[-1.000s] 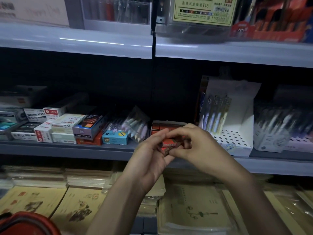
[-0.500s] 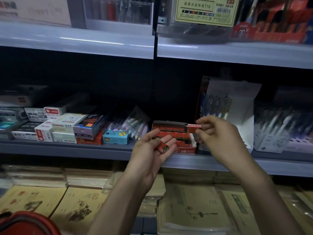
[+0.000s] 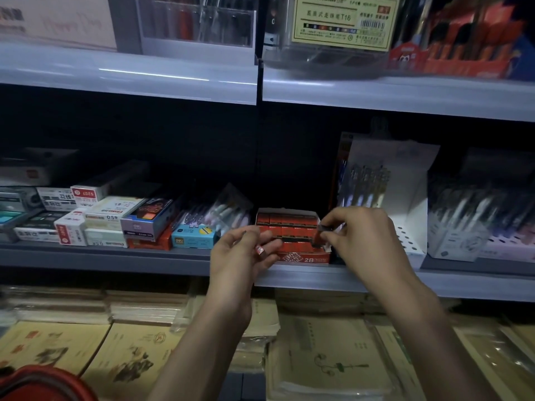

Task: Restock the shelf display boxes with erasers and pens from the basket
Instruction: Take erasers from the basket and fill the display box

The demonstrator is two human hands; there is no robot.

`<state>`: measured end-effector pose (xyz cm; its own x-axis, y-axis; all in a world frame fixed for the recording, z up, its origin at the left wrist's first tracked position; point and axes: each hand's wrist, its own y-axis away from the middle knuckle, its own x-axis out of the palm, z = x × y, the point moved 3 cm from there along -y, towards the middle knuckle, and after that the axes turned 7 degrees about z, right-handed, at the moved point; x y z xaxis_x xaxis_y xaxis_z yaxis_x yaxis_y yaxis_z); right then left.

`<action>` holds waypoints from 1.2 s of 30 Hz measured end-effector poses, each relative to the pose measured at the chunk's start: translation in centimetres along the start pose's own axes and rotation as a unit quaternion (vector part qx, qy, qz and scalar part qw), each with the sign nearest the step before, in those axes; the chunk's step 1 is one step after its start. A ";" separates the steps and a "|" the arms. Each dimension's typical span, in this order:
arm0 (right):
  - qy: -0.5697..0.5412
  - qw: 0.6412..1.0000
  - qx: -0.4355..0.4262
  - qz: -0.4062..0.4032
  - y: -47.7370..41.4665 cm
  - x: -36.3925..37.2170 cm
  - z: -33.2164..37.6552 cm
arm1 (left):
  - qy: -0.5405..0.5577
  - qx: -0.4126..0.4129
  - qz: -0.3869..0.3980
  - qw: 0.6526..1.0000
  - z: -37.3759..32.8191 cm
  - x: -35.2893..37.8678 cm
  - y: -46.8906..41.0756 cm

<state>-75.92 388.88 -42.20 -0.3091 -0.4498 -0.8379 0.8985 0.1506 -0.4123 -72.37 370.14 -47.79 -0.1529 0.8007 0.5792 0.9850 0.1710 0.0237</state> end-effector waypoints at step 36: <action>0.122 0.988 -0.022 0.092 1.1 5.5 0.6 | -0.327 0.012 -0.026 0.945 1.7 -1.0 -0.7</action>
<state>-76.48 386.04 -47.04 -0.2127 -0.1871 -0.9590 0.9338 0.2502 -0.2559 -73.03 370.18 -49.80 -0.2249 0.9731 -0.0492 0.9740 0.2259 0.0158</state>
